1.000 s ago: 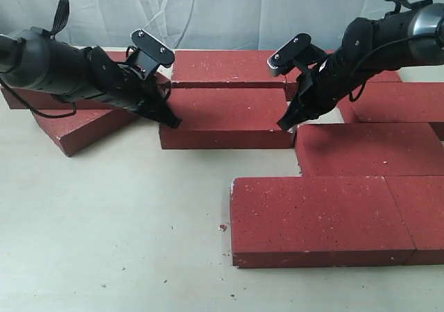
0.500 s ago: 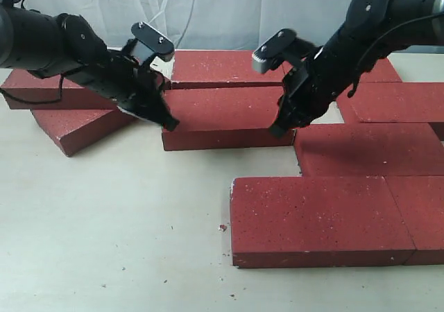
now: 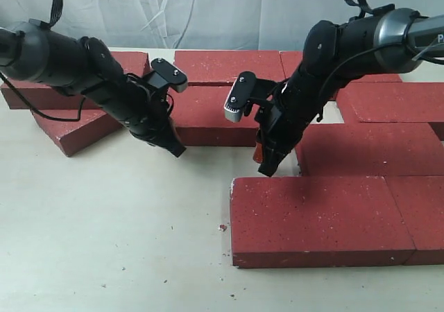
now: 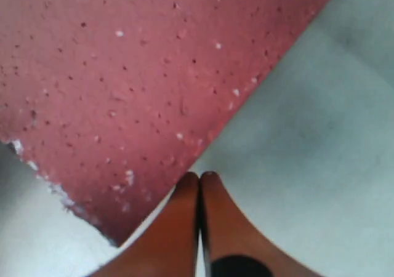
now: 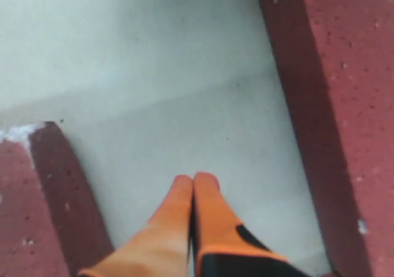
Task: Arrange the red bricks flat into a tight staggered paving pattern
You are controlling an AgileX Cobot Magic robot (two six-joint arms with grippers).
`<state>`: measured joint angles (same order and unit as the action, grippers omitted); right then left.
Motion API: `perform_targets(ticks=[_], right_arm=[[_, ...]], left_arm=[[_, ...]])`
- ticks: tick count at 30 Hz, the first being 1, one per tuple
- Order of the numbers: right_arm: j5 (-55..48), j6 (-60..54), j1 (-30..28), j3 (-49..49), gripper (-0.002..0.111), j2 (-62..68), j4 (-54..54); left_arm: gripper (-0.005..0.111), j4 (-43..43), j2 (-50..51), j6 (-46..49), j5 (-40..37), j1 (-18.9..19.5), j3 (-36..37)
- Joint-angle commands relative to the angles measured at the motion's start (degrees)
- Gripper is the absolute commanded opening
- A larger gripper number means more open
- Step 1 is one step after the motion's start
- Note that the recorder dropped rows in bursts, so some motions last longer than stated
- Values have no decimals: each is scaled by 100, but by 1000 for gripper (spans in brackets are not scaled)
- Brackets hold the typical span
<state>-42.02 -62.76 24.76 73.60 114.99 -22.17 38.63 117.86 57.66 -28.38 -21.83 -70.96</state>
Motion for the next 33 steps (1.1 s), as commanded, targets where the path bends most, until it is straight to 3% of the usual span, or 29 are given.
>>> perform_targets(ticks=[1,13,27,33], right_arm=[[576,201,-7,37,-1,170,398],[1488,881,-7,37,-1,253,930],[1423,1507,-31,37,-1,253,1651],[1308,1507,-31,37,-1,253,1689]], left_arm=[[0,158,196,122,346,0,-70],[0,197,196,122,321,0,-110],[0,197,176,134,360,0,-119],[0,66,-349,98,-172,14,-119]])
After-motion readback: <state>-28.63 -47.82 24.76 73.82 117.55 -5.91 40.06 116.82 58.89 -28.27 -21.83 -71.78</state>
